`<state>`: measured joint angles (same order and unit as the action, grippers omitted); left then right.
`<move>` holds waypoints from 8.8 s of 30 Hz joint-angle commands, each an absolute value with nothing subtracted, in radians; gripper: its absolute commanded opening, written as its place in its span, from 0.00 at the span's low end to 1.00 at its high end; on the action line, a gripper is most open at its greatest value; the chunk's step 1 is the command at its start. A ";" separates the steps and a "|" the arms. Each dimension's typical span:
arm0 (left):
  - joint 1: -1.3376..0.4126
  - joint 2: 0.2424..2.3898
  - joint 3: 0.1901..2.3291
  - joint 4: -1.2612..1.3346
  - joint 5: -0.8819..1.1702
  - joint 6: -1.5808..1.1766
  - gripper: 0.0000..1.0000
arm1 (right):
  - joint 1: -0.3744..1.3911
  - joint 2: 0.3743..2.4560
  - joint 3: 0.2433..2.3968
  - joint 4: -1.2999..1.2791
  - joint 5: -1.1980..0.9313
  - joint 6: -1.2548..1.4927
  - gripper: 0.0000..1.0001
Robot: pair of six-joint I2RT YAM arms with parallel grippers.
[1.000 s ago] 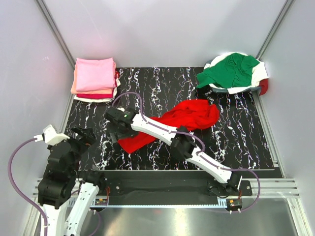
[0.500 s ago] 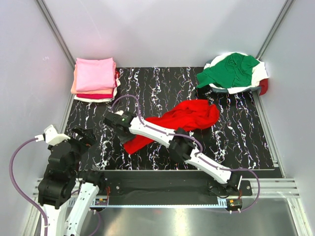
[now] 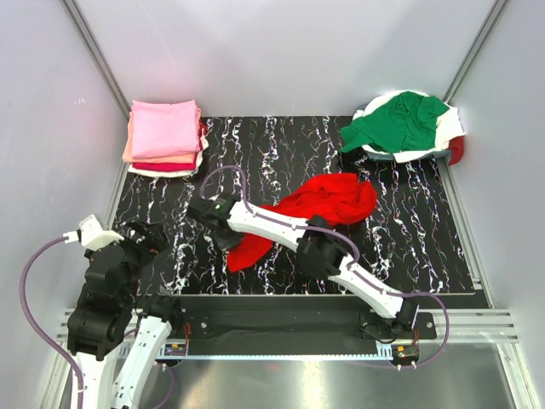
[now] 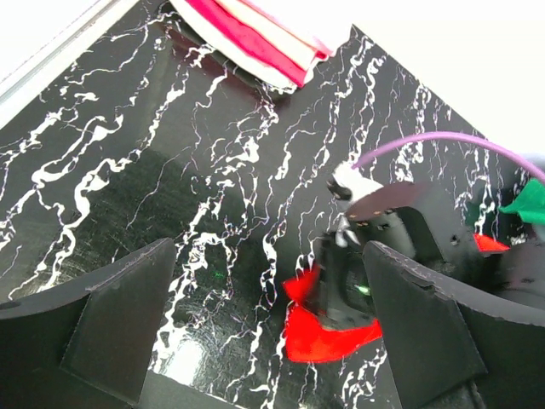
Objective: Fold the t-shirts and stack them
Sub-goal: Flatten the tshirt out
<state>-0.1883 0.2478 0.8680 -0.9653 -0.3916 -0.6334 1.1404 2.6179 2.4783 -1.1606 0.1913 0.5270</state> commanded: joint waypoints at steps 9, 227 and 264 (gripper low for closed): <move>-0.192 0.425 0.874 -0.737 -0.169 -0.532 0.96 | 0.737 1.690 2.236 -1.327 0.524 0.560 0.00; -0.351 0.885 0.845 -0.865 -0.067 -0.631 0.83 | 0.236 1.107 0.551 -0.631 -0.046 0.867 0.36; -0.172 0.824 0.828 -0.767 0.054 -0.440 0.86 | 0.316 1.879 1.644 -0.843 -0.107 0.652 0.62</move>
<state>-0.1787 0.8368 0.8322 -0.8154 0.0307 -0.4557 0.2928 2.0033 1.7725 -0.9134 -0.1459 0.6712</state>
